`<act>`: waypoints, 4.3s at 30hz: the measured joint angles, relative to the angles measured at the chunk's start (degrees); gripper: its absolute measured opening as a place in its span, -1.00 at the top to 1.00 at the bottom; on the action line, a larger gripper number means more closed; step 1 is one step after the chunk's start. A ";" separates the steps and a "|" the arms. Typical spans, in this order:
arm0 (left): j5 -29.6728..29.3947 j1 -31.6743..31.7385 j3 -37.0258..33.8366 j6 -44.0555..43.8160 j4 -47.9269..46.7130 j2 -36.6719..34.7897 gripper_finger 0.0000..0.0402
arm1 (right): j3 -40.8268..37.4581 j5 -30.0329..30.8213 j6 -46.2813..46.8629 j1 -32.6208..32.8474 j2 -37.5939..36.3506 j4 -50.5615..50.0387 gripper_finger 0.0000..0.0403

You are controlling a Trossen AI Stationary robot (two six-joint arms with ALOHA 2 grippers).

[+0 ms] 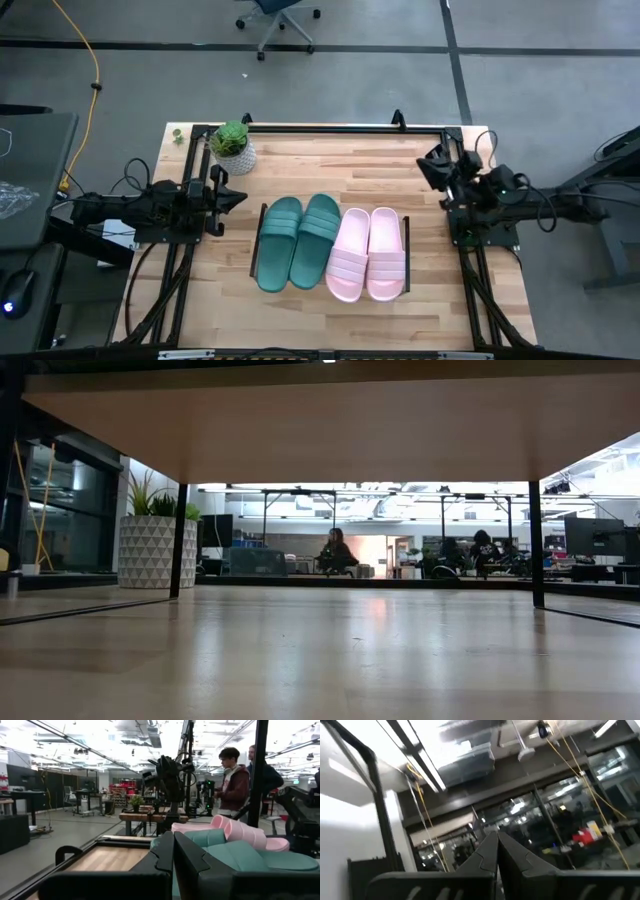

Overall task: Pick and place slides into the shelf
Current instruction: Return to Home Position

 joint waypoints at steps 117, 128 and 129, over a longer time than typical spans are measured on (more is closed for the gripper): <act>13.90 -0.01 0.04 3.61 -13.86 0.20 1.00 | -15.28 -2.71 -2.84 1.63 -18.89 -47.76 1.00; 13.90 -0.01 0.04 3.61 -13.84 0.20 1.00 | -15.26 -2.69 -2.85 1.63 -18.89 -47.76 1.00; 13.90 -0.02 0.04 3.61 -13.86 0.20 1.00 | -15.26 -2.69 -2.85 1.63 -18.89 -47.76 1.00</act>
